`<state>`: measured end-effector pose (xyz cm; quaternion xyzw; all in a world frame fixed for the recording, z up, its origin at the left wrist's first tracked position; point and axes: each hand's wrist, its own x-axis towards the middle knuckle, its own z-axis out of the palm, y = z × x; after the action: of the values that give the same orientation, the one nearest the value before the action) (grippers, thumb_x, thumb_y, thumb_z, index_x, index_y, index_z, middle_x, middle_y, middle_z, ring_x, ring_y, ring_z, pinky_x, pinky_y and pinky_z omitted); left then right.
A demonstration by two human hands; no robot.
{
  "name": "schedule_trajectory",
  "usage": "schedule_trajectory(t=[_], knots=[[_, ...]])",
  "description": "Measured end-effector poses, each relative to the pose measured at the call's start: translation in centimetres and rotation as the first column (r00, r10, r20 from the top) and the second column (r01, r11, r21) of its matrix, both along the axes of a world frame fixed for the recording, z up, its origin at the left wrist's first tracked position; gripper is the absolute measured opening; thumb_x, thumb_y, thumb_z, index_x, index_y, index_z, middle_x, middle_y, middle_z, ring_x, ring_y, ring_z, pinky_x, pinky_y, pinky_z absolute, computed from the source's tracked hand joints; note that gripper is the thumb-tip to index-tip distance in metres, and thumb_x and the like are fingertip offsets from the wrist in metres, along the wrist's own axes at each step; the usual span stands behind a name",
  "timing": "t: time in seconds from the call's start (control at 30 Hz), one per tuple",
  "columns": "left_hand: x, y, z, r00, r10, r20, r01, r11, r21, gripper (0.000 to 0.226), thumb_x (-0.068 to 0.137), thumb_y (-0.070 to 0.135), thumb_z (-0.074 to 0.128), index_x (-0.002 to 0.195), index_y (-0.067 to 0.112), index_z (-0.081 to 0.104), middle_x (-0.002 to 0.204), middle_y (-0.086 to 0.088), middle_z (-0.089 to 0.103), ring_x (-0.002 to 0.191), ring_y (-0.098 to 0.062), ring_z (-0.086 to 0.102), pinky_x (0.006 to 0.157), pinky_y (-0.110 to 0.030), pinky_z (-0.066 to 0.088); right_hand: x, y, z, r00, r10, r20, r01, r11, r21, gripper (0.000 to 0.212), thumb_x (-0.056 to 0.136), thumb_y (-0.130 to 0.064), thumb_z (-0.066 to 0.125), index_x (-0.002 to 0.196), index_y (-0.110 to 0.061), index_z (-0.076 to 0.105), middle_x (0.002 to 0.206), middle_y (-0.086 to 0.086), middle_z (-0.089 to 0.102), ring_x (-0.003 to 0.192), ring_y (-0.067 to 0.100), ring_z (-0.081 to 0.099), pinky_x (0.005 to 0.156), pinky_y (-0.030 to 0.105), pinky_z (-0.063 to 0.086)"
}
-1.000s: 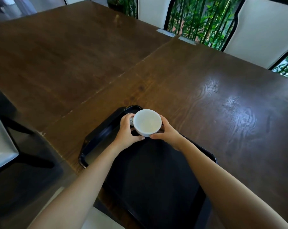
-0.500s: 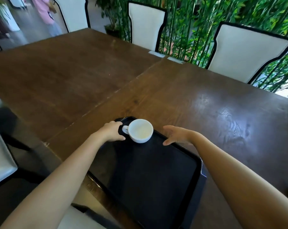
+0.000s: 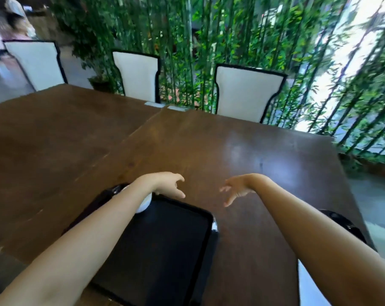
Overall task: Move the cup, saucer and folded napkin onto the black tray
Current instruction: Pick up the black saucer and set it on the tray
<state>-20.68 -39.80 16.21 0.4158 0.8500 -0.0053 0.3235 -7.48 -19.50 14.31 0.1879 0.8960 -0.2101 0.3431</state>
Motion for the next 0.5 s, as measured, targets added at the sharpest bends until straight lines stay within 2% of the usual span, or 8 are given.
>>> schedule_trajectory(t=[0.13, 0.27, 0.4, 0.5], knots=[[4.5, 6.8, 0.4, 0.995, -0.100, -0.009, 0.100, 0.995, -0.028, 0.064, 0.086, 0.048, 0.056, 0.141, 0.028, 0.031, 0.142, 0.002, 0.043, 0.093, -0.021, 0.058, 0.080, -0.034, 0.055, 6.4, 4.4, 0.3, 0.996, -0.083, -0.021, 0.084, 0.995, 0.053, 0.070, 0.080, -0.034, 0.070, 0.141, -0.022, 0.038, 0.151, 0.002, 0.032, 0.132, 0.028, 0.040, 0.104, 0.044, 0.043], [9.9, 13.6, -0.2, 0.980, -0.197, -0.003, 0.196, 0.980, -0.040, 0.062, 0.087, 0.044, 0.057, 0.140, 0.022, 0.035, 0.141, -0.002, 0.045, 0.103, -0.023, 0.057, 0.083, -0.038, 0.057, 13.8, 8.9, -0.2, 0.982, -0.187, -0.025, 0.189, 0.977, 0.097, 0.068, 0.080, -0.033, 0.070, 0.139, -0.021, 0.041, 0.147, 0.005, 0.039, 0.127, 0.028, 0.046, 0.102, 0.043, 0.045], [15.4, 19.1, -1.6, 0.961, -0.277, -0.003, 0.276, 0.960, -0.048, 0.060, 0.087, 0.044, 0.057, 0.138, 0.022, 0.037, 0.137, -0.002, 0.049, 0.087, -0.017, 0.058, 0.080, -0.036, 0.058, 21.3, 13.0, -1.2, 0.968, -0.250, 0.017, 0.246, 0.961, 0.128, 0.063, 0.079, -0.036, 0.070, 0.135, -0.020, 0.047, 0.144, 0.005, 0.044, 0.123, 0.026, 0.049, 0.100, 0.042, 0.047], [18.9, 22.5, -3.0, 0.952, -0.307, 0.003, 0.307, 0.950, -0.058, 0.059, 0.086, 0.044, 0.057, 0.137, 0.023, 0.038, 0.137, -0.001, 0.049, 0.103, -0.023, 0.059, 0.080, -0.037, 0.058, 26.1, 15.8, -2.4, 0.944, -0.330, 0.021, 0.324, 0.936, 0.137, 0.067, 0.076, -0.037, 0.071, 0.136, -0.021, 0.046, 0.142, 0.004, 0.045, 0.120, 0.028, 0.051, 0.094, 0.040, 0.051]])
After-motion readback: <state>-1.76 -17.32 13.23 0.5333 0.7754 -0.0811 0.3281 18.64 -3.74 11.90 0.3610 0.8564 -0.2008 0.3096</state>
